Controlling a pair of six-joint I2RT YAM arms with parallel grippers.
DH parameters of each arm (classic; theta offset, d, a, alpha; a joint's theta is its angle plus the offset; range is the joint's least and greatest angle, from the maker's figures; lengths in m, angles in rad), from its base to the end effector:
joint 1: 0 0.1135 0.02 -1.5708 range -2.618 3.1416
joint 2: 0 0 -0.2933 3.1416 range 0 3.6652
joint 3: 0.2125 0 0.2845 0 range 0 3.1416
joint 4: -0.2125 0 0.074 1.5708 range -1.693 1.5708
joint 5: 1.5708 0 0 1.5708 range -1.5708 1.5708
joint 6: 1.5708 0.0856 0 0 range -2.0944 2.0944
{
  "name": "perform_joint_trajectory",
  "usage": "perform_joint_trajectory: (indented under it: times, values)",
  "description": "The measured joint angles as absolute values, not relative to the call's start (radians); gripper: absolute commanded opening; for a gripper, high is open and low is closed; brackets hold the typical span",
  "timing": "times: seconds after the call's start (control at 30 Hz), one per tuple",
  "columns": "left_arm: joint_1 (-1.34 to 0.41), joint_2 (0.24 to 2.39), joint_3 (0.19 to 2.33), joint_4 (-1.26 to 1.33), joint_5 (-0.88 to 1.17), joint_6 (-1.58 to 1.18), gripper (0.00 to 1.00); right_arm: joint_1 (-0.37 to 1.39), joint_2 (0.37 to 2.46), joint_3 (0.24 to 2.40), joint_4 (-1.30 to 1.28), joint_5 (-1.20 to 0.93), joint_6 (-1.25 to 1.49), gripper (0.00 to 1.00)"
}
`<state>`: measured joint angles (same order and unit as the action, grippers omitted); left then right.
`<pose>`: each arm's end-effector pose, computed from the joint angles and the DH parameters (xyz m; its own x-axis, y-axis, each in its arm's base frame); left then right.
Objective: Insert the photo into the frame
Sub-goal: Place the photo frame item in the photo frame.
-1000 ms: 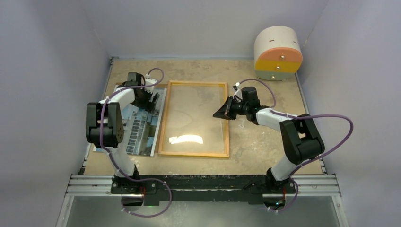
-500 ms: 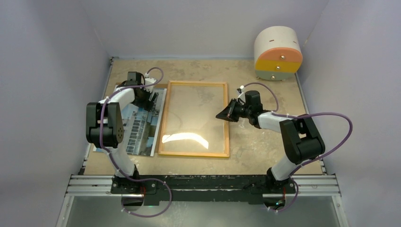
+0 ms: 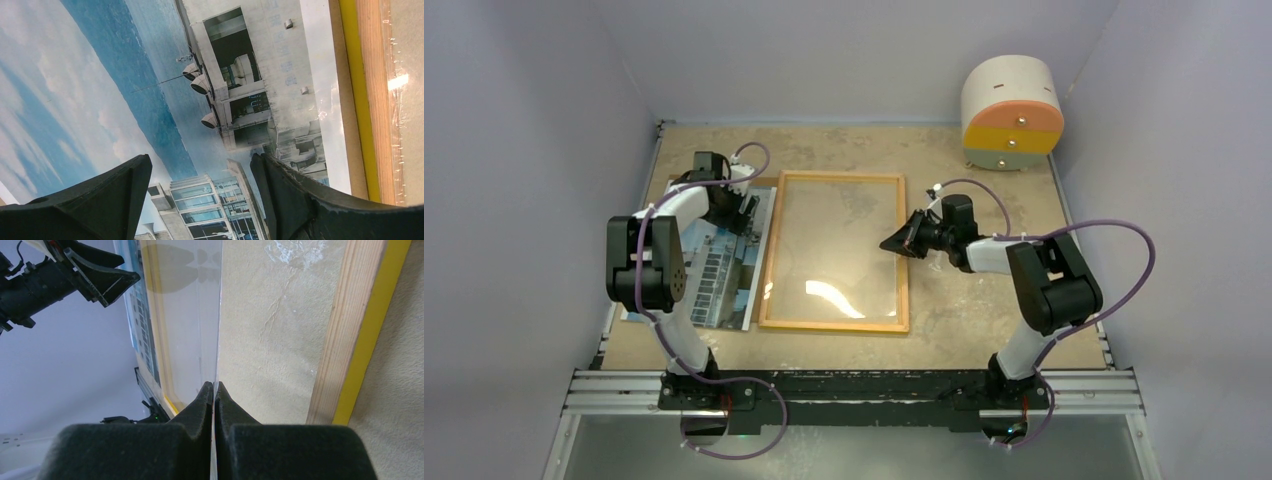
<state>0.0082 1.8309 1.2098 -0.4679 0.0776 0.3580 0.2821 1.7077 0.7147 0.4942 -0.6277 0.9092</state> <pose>0.4304 -0.0031 0.1427 -0.8202 0.3426 -0.4581 0.3365 0.9366 0.0980 0.3587 0.1563 0.1353 -0.8509 0.4183 -0.3179 -0.0802 0.4945 0.8655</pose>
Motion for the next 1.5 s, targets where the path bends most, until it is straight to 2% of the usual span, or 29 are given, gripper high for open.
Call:
perform_joint_trajectory:
  times: [1.5]
  values:
    - [-0.035, 1.852, 1.210, -0.434, 0.086, 0.358, 0.80, 0.262, 1.708, 0.689, 0.479, -0.694, 0.889, 0.00]
